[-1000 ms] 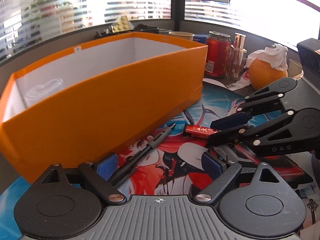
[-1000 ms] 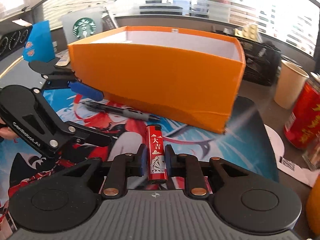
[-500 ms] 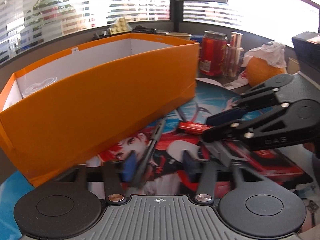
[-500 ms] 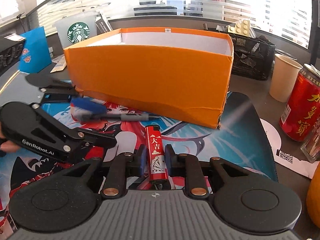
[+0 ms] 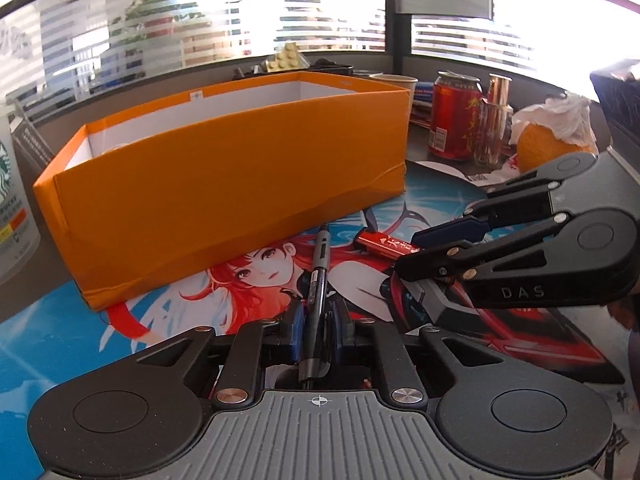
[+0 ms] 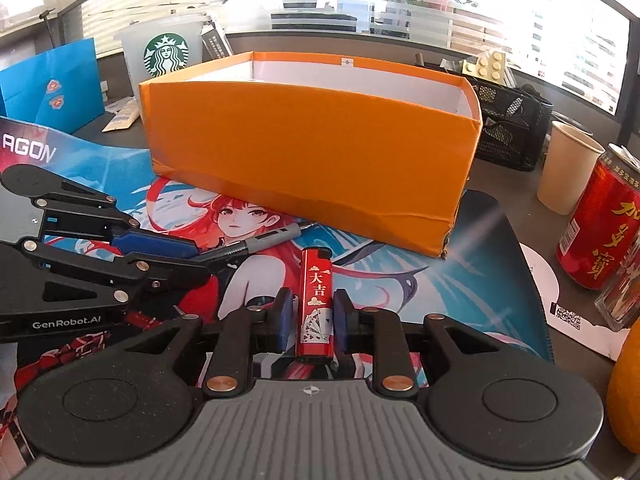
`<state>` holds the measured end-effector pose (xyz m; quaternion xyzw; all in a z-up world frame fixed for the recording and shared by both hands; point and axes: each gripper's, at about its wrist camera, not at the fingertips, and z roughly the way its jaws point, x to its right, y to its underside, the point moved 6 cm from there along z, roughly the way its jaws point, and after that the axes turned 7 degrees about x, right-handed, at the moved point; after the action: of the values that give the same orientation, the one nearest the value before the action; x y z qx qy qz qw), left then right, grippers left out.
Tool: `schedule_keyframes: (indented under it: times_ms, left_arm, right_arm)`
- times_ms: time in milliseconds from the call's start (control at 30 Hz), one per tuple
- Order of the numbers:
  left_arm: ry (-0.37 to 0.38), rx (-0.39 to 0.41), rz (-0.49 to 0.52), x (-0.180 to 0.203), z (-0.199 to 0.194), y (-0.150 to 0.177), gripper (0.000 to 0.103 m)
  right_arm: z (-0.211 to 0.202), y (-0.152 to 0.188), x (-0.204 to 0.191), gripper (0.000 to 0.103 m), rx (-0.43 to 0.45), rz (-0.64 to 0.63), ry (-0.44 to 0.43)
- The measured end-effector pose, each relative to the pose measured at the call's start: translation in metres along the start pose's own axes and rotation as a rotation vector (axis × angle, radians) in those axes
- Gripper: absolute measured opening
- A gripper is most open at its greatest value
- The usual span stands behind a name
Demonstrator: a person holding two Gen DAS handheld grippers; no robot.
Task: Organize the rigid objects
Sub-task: 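Grasp the red lighter with right tool while left tool grasps the black pen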
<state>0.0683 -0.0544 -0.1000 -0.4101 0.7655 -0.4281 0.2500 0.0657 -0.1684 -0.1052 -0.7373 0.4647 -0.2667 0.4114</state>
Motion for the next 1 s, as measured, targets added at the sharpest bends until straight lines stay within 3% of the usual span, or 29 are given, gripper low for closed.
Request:
schedule_keyframes:
  times_ms: [267, 467, 667, 967, 1000]
  left_arm:
    - [-0.009, 0.015, -0.023, 0.0, 0.001, 0.001, 0.017]
    - [-0.016, 0.011, -0.056, -0.001, 0.0, 0.0, 0.013]
    - [0.006, -0.016, -0.175, -0.012, -0.002, -0.004, 0.013]
    - [0.033, 0.068, -0.223, -0.016, -0.027, -0.026, 0.012]
    - [0.035, 0.077, -0.231, -0.017, -0.03, -0.029, 0.003]
  right_arm:
    - [0.003, -0.001, 0.0, 0.019, 0.021, 0.012, 0.016]
    - [0.003, -0.002, 0.0, 0.018, 0.023, 0.02, 0.023]
    - [0.001, -0.003, 0.003, 0.017, 0.031, 0.032, 0.044]
    - [-0.005, -0.007, 0.006, 0.017, 0.052, 0.064, 0.016]
    - [-0.006, -0.008, 0.006, 0.017, 0.055, 0.072, 0.012]
